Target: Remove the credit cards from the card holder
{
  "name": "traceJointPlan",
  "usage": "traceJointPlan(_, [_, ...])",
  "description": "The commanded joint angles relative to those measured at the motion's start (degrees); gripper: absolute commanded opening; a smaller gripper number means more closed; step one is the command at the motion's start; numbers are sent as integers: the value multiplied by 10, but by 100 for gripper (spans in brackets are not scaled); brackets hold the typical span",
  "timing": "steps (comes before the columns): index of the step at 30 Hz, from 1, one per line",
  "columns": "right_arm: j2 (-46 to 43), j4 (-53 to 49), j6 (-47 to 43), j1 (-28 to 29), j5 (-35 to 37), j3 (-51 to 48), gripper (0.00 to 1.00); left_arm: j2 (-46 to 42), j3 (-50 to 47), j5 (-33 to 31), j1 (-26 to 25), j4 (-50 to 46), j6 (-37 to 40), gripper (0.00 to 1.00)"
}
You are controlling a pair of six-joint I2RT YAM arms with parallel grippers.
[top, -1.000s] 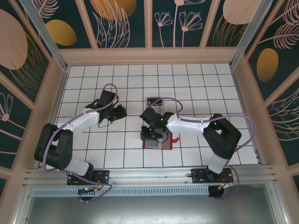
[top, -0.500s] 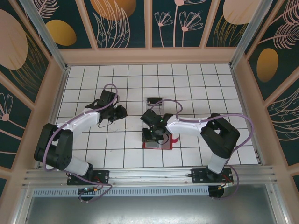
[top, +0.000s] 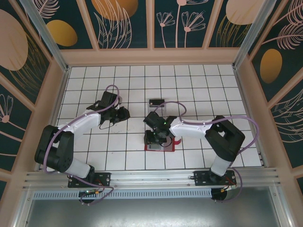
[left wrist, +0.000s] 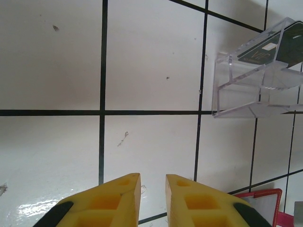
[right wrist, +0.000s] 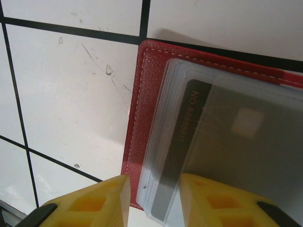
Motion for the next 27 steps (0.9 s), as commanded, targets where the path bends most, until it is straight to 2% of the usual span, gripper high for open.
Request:
traceJointPlan(1, [-20, -29, 10, 5, 28, -12, 37, -1, 5, 14, 2, -1, 9, 23])
traceJointPlan(27, [-56, -155, 52, 5, 147, -9, 42, 27, 20, 16, -11, 2, 11, 23])
